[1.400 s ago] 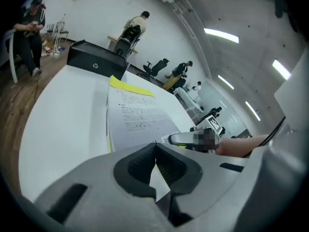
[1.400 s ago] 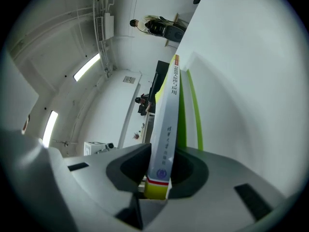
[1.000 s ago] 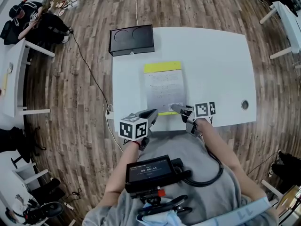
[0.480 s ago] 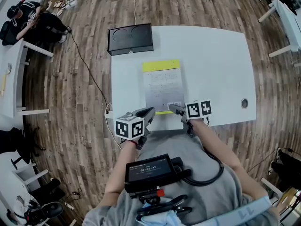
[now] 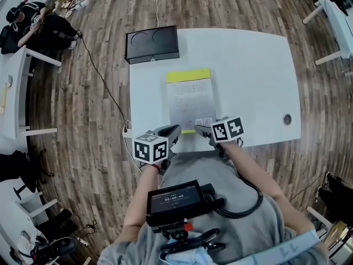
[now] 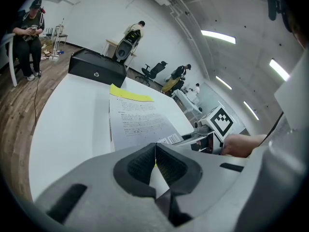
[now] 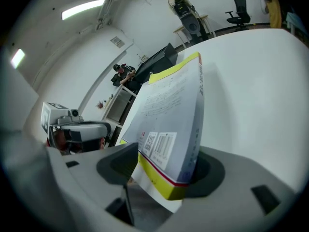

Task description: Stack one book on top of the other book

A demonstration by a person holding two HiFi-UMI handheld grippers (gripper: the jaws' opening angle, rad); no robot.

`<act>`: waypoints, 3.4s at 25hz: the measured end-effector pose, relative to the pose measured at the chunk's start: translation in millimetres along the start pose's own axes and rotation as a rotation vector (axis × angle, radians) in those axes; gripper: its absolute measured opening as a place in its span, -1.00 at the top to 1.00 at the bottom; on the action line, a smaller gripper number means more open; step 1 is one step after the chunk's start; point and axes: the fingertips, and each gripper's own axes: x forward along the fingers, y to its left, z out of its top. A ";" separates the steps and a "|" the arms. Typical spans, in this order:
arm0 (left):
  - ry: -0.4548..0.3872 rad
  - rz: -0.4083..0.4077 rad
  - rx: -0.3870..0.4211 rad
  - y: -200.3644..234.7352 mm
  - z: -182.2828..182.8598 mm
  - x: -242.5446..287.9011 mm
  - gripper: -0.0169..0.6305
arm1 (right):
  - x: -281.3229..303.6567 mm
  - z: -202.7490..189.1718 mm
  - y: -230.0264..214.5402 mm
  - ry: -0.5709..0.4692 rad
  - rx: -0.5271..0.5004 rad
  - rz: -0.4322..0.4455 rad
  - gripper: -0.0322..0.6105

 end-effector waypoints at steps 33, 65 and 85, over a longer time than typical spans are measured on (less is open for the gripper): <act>-0.018 -0.007 -0.042 5.8 -8.1 -8.9 0.89 | -26.8 -4.2 -2.9 0.172 0.533 0.405 0.06; -0.005 0.018 0.019 -50.2 -20.2 -0.5 0.89 | -59.7 -13.6 -3.9 -0.239 0.651 0.335 0.06; -0.041 0.017 0.034 -122.5 -58.1 14.0 0.89 | -127.6 -37.9 10.7 -0.277 0.470 0.496 0.07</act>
